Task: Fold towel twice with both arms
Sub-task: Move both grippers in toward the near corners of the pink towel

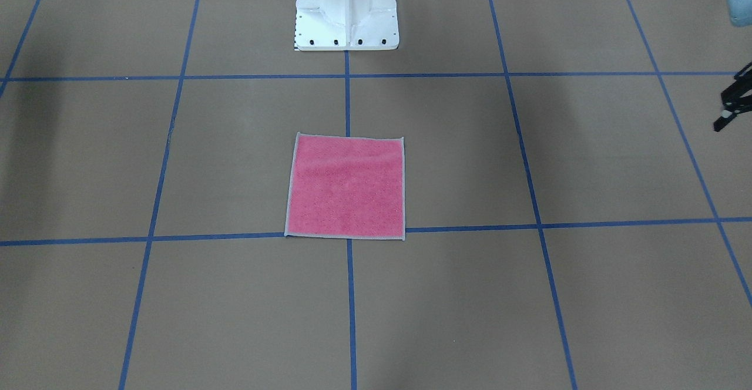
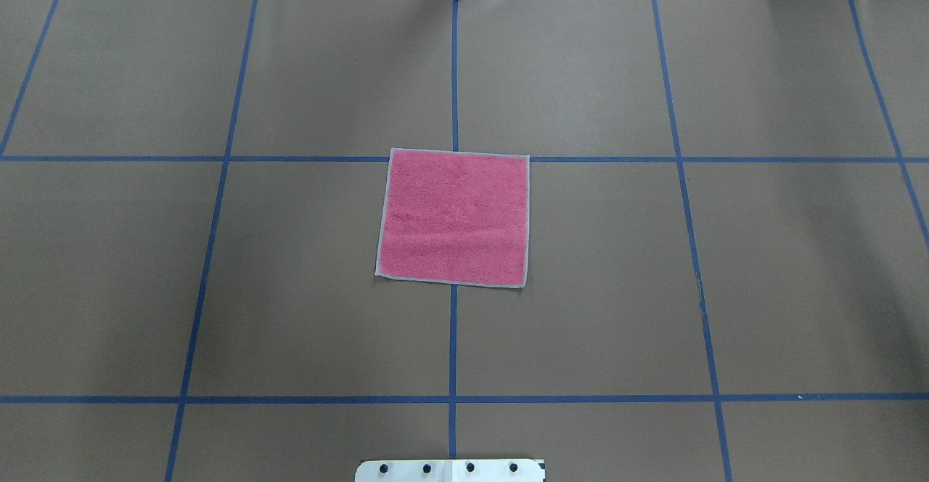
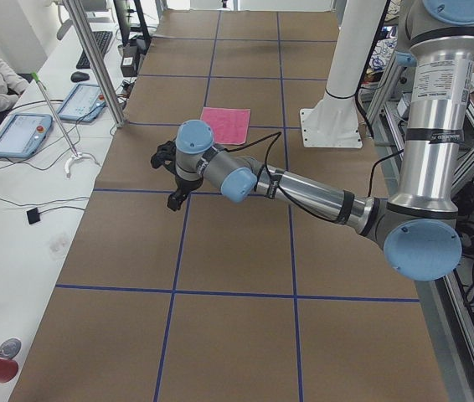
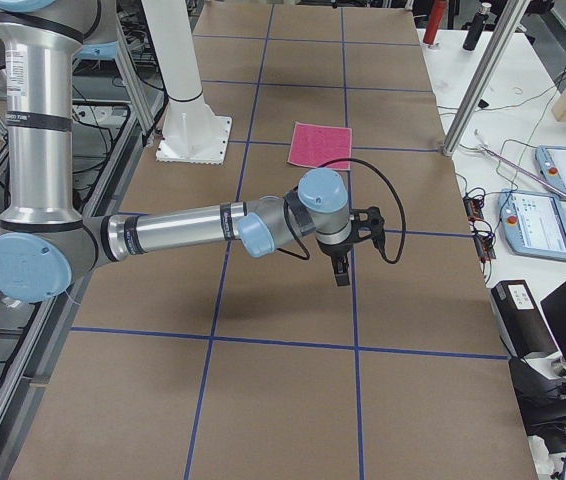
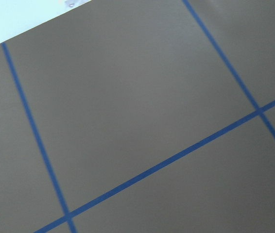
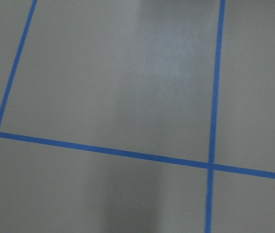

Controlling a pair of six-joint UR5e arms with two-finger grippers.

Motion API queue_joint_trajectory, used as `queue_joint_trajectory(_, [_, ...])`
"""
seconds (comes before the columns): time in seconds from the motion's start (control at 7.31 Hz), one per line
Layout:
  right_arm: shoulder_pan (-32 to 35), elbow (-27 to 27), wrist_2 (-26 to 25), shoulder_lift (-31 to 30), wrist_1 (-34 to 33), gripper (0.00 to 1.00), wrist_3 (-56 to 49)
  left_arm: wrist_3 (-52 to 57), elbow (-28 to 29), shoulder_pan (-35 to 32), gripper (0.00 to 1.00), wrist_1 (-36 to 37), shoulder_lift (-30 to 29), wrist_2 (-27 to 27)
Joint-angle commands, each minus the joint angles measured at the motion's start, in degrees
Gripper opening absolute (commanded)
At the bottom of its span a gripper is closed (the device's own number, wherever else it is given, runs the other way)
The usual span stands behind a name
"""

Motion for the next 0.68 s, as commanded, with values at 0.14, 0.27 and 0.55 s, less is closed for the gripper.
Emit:
queue_joint_trajectory(0.14, [-10.98, 3.91, -1.26, -0.48, 13.76, 0.99, 32.98, -34.14, -2.5, 13.88, 1.0, -8.32, -4.83, 0.18])
queue_joint_trajectory(0.27, [-15.01, 6.7, -5.18, -0.56, 14.13, 0.99, 41.1, -45.04, -2.94, 17.05, 1.0, -13.23, -5.27, 3.41])
queue_joint_trajectory(0.55, [-28.25, 10.67, -20.25, 0.22, 14.4, 1.0, 57.45, -63.45, -3.91, 26.18, 1.0, -14.86, -8.42, 13.86])
